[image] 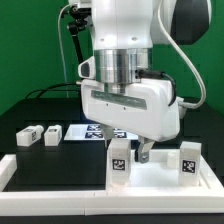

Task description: Assemble square table

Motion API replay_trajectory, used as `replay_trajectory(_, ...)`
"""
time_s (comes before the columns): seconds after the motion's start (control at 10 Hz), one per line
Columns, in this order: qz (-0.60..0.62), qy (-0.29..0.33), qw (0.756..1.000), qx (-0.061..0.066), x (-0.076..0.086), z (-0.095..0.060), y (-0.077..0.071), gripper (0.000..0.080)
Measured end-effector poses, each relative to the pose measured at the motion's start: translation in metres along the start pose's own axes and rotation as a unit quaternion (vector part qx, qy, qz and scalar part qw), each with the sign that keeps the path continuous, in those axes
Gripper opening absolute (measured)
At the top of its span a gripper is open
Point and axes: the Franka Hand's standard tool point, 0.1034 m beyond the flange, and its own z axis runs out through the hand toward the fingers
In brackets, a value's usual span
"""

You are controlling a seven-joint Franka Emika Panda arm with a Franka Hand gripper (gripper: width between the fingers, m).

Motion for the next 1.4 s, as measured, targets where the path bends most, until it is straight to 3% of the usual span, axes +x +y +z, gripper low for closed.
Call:
replay_trajectory(0.2, -0.186, 0.009, 0.982, -0.010, 0.0058, -0.0032, -0.0006, 0.0649)
replay_trajectory(0.4, -0.233, 0.008, 0.972, -0.011, 0.0079, -0.0005, 0.0003, 0.0649)
replay_trajectory(0.6, -0.214, 0.008, 0.977, -0.011, 0.0078, -0.0003, 0.0005, 0.0400)
replay_trajectory(0.7, -0.196, 0.008, 0.981, -0.010, 0.0078, -0.0003, 0.0004, 0.0400)
replay_trajectory(0.8, -0.140, 0.008, 0.990, -0.009, 0.0074, -0.0002, 0.0002, 0.0288)
replay_trajectory(1.1, -0.012, 0.008, 1.000, -0.007, 0.0069, 0.0002, 0.0003, 0.0288)
replay_trajectory(1.3, 0.131, 0.002, 0.991, -0.009, 0.0058, 0.0001, 0.0018, 0.0288)
replay_trajectory(1.4, 0.216, -0.007, 0.976, 0.000, 0.0065, 0.0006, 0.0029, 0.0288)
